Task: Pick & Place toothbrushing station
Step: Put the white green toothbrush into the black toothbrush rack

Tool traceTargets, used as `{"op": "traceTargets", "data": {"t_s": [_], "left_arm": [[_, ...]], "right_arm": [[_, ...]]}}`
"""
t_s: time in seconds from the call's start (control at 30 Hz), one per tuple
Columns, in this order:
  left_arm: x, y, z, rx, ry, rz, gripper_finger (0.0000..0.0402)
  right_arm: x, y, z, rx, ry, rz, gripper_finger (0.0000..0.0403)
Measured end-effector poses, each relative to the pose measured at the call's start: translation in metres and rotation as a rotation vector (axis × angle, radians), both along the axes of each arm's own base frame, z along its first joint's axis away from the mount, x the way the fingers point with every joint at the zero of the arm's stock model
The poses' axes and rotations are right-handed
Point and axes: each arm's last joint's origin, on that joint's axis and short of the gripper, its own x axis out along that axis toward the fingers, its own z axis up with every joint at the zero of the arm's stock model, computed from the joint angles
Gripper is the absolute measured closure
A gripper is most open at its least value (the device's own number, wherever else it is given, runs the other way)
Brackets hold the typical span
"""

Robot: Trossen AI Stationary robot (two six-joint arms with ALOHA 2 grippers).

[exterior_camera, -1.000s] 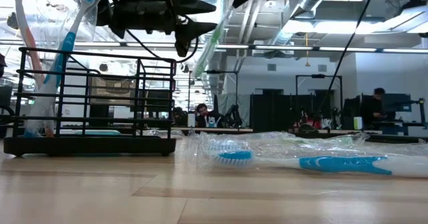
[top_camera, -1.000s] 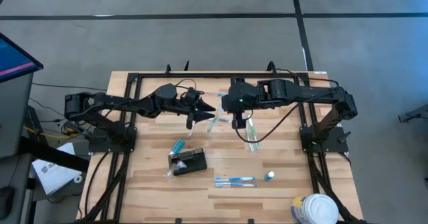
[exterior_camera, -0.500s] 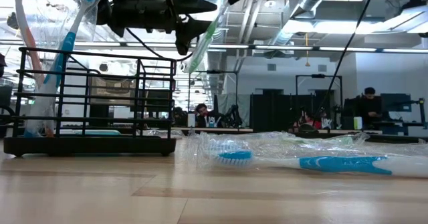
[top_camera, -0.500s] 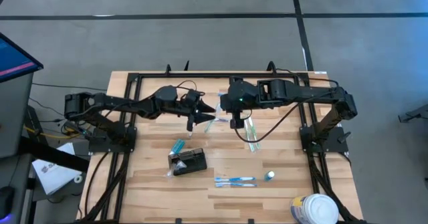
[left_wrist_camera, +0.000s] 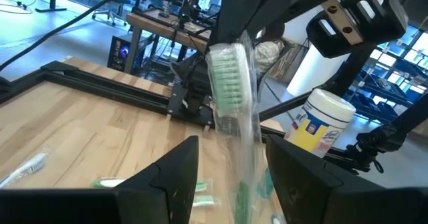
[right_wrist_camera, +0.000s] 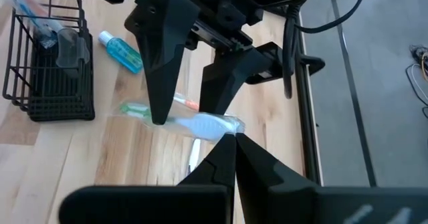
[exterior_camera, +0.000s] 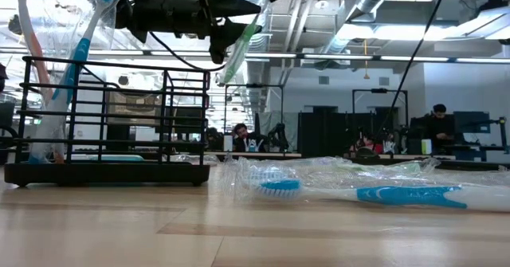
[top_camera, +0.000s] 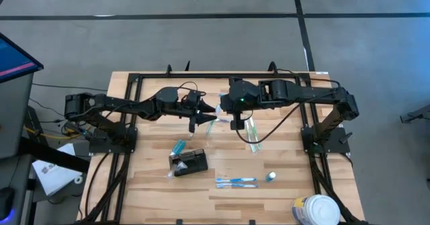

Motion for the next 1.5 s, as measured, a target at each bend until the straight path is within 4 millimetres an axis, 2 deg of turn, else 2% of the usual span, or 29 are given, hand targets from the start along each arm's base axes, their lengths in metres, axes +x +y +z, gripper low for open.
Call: {"op": "traceTargets", "data": {"t_s": [0.27, 0.6, 0.87, 1.33, 1.5], "left_arm": [[0.0, 0.0, 0.0, -0.003, 0.001, 0.0, 0.0251], [0.0, 0.0, 0.0003, -0.003, -0.003, -0.001, 0.0321], [-0.0001, -0.0002, 0.0008, 0.024, -0.01, -0.007, 0.0391], [-0.0002, -0.0002, 0.0003, 0.026, -0.005, -0.007, 0.0396], [-0.0002, -0.0005, -0.0004, 0.024, 0.002, -0.016, 0.0396]], "right_arm": [[0.0011, 0.0004, 0.0006, 0.01, -0.012, 0.007, 0.0403], [0.0011, 0.0004, 0.0006, 0.011, -0.012, 0.007, 0.0403], [0.001, 0.0, 0.0005, 0.015, -0.013, 0.001, 0.0403], [0.0016, 0.0002, 0.0009, -0.014, -0.01, 0.033, 0.0402], [0.0017, 0.0005, 0.0011, -0.015, -0.013, 0.033, 0.0375]]}}
